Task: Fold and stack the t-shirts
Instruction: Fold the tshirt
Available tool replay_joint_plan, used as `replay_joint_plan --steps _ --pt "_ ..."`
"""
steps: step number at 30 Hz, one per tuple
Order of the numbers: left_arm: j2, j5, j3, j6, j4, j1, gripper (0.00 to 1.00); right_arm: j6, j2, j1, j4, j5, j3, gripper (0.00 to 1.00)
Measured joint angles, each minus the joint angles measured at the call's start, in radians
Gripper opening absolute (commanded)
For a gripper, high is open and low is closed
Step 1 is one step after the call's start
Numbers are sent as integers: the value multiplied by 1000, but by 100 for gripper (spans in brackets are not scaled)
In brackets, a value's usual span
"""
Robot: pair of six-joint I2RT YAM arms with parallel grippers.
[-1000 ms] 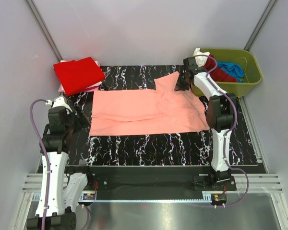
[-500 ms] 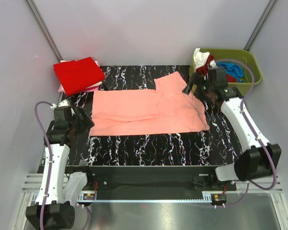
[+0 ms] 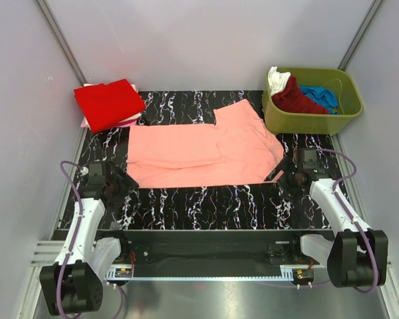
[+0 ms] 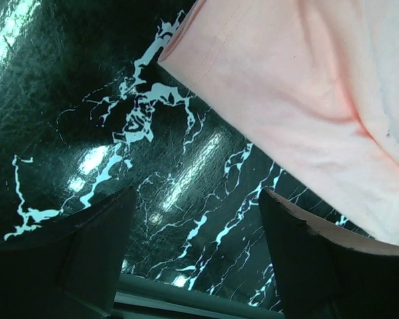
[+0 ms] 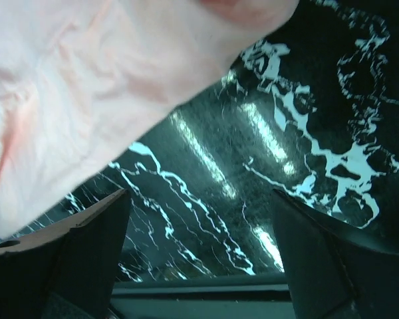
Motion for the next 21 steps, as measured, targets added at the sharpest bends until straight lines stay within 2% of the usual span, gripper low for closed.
replay_joint_plan --steps 10,14,18,19,21 --pt "79 -83 -66 -47 134 -2 79 16 209 -167 211 0 -20 73" --pt "116 -109 -105 -53 190 -2 79 10 273 -198 277 -7 -19 65" --pt "150 -134 -121 -54 246 -2 77 3 314 -218 328 -12 -8 44" --pt "154 -139 -124 -54 263 -2 76 1 330 -223 338 -15 -2 35" --pt "161 -148 -128 -54 290 -2 75 -4 353 -230 360 -18 4 28"
